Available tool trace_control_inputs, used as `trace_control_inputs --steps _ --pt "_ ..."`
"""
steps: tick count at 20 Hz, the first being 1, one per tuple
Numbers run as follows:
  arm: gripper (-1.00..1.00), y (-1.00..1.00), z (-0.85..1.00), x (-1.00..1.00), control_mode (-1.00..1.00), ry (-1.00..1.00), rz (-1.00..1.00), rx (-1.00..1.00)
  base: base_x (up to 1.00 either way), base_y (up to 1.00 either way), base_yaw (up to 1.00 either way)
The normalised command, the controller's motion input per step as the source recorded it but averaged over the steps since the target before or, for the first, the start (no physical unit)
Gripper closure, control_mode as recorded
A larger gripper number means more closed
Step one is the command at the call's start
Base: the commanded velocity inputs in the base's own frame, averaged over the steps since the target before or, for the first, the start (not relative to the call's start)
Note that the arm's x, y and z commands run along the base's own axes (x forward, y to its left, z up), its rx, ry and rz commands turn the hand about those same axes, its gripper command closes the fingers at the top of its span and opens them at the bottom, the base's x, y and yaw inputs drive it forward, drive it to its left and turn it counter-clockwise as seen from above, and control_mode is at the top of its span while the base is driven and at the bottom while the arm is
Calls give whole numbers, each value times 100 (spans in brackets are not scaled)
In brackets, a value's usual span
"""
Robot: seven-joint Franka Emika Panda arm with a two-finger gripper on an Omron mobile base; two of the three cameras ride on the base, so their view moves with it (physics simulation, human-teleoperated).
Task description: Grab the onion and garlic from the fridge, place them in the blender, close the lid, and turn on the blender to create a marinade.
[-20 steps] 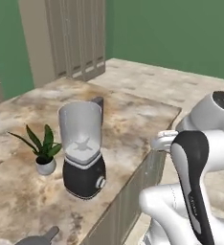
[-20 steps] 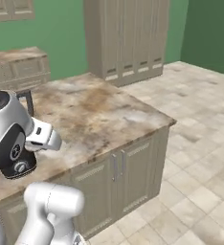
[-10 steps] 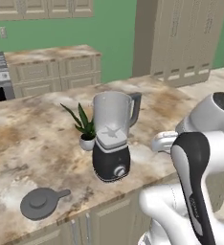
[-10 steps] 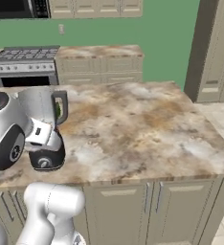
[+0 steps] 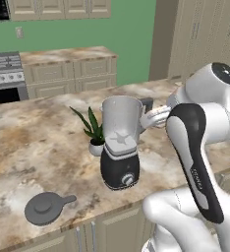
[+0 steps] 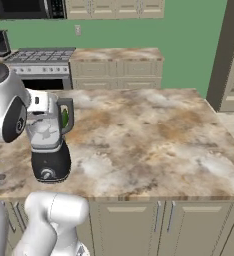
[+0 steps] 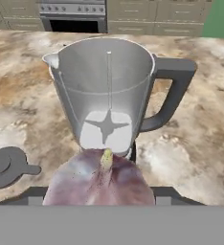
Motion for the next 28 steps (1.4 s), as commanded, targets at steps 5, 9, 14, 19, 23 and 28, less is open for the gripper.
trace_control_inputs --steps 5,9,14,19,23,28 --pt "100 42 80 96 -100 -1 20 -8 0 0 0" --pt "100 46 -51 80 -100 12 1 -28 0 0 0" --pt "100 16 -59 52 -100 4 0 -16 0 0 0" --pt "100 0 -70 36 -100 0 0 -3 0 0 0" --pt "100 2 -19 48 -100 -3 0 0 0 0 0" --pt "-100 2 -1 52 -100 -2 0 0 0 0 0"
